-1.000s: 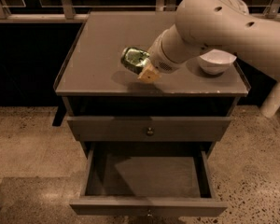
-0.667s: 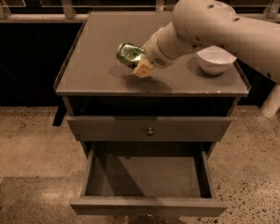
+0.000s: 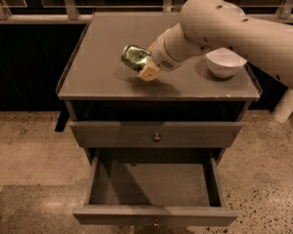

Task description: Pick green can from middle drawer and place on counter

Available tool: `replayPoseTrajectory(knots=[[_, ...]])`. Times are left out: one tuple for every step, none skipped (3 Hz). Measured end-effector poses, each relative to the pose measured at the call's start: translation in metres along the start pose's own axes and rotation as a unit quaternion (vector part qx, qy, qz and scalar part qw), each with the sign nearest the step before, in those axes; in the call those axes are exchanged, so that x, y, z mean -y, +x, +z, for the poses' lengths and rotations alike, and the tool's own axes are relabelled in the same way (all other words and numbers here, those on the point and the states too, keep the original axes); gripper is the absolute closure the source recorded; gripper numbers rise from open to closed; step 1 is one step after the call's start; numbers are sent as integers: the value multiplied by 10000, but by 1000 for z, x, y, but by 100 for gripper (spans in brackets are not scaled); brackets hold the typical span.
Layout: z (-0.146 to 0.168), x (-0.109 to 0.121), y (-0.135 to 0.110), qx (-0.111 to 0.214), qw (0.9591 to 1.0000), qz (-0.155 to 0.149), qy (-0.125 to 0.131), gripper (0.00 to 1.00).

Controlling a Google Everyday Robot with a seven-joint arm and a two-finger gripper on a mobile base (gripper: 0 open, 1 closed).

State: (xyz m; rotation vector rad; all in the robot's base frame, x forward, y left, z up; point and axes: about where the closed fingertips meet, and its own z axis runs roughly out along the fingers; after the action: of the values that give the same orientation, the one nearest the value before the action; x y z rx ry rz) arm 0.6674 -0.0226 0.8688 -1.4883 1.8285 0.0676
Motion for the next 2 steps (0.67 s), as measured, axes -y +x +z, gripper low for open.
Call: replayPoseTrajectory(knots=[[0, 0, 0, 0, 10000, 0, 0, 35], [0, 0, 0, 0, 10000, 0, 0, 11]])
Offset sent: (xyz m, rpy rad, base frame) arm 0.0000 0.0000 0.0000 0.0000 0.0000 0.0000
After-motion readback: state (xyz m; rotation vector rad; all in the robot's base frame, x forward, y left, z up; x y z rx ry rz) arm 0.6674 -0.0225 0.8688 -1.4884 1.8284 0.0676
